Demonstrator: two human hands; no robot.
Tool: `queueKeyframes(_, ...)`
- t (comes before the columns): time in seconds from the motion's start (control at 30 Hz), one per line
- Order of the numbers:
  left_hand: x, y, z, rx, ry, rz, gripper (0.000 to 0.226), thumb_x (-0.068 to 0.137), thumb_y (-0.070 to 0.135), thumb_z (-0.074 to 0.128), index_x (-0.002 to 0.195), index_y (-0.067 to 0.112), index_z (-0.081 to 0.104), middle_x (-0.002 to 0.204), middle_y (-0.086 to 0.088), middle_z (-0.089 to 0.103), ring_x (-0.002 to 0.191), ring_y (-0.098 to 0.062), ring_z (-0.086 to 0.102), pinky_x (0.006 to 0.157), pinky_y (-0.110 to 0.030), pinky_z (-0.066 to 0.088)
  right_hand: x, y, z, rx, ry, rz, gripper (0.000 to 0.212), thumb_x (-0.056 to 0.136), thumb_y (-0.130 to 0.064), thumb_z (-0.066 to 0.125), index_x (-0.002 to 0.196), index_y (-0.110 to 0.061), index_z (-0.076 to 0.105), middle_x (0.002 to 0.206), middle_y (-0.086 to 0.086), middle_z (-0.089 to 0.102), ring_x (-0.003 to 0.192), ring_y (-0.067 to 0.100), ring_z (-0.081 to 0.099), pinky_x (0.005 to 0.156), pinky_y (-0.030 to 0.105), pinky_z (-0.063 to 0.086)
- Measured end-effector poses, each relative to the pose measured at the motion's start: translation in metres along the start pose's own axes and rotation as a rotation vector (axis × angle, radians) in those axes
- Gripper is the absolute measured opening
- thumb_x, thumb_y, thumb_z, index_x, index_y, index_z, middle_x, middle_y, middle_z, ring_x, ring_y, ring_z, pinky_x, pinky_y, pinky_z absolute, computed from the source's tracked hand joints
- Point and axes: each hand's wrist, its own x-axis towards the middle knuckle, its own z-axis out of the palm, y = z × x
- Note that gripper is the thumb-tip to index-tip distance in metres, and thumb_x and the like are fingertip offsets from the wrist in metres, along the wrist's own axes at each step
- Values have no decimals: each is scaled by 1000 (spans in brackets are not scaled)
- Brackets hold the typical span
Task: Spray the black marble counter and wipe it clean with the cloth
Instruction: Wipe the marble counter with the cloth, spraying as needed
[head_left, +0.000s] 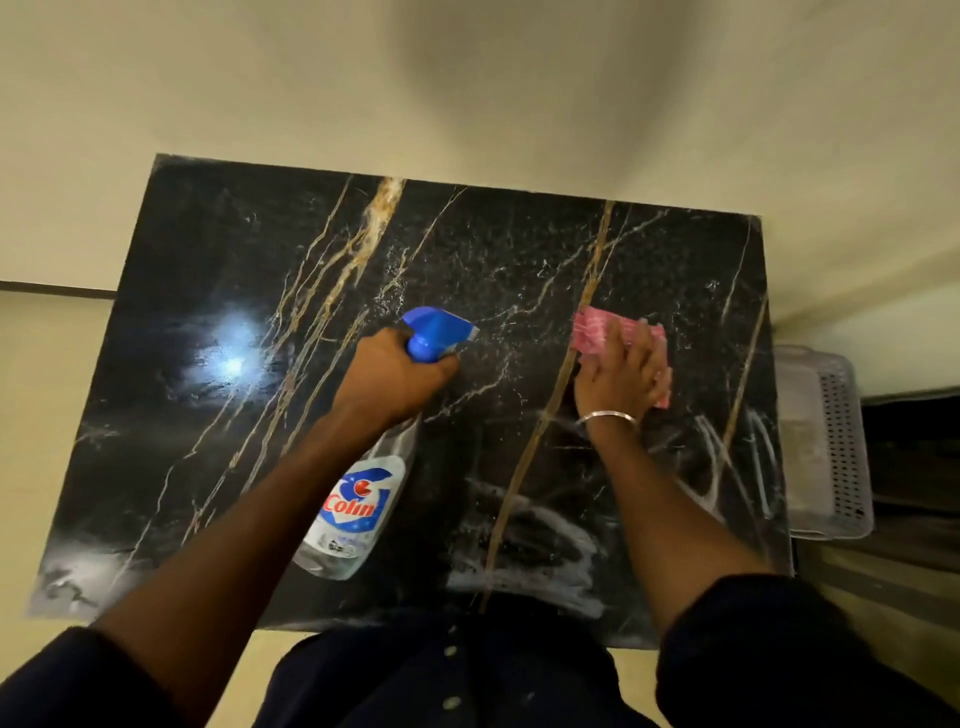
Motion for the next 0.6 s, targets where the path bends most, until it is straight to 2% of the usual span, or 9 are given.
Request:
queueKeyframes(0.1, -1, -11, -11, -2, 1, -31, 23, 85, 31, 70, 101, 18, 59, 70, 10, 58, 60, -3, 57, 45, -7, 36, -32, -58, 17, -36, -80, -206, 64, 90, -41, 38, 153, -34, 29, 165, 8, 12, 151, 36, 3, 117, 62, 8)
queueKeyframes(0.23, -5, -19, -18, 14, 17, -28, 29, 84, 34, 71, 104, 17, 59, 69, 10, 56, 60, 0, 56, 48, -10, 38, -91, -112, 42, -57, -136, -418, 62, 93, -39, 38, 154, -34, 26, 165, 8, 12, 152, 35, 4, 118, 61, 6)
queueKeyframes(0.3, -5, -20, -20, 25, -4, -12, 31, 84, 35, 70, 106, 16, 58, 71, 9, 57, 63, -2, 57, 52, -15, 39, -101, -110, 45, -43, -157, -547, 60, 93, -38, 36, 152, -32, 27, 165, 8, 17, 152, 35, 8, 118, 61, 11)
queueKeyframes(0.4, -2, -18, -20, 59, -27, 6, 30, 84, 34, 70, 105, 16, 59, 71, 9, 57, 62, -2, 57, 51, -15, 38, -93, -79, 40, -81, -162, -684, 57, 94, -39, 35, 150, -31, 31, 164, 5, 18, 152, 31, 9, 118, 59, 15)
queueKeyframes(0.47, 0, -16, -16, 79, -33, 19, 33, 83, 34, 71, 107, 13, 62, 70, 9, 57, 61, -2, 57, 50, -15, 37, -88, -51, 33, -95, -124, -612, 55, 96, -38, 39, 151, -32, 35, 165, 2, 18, 153, 28, 7, 118, 58, 14)
queueKeyframes(0.6, 1, -14, -9, 58, -80, 33, 32, 83, 32, 71, 108, 12, 62, 72, 5, 61, 63, -5, 60, 52, -14, 41, -79, 9, 12, -74, -29, -283, 58, 92, -37, 33, 150, -31, 37, 164, 2, 22, 152, 29, 13, 119, 57, 15)
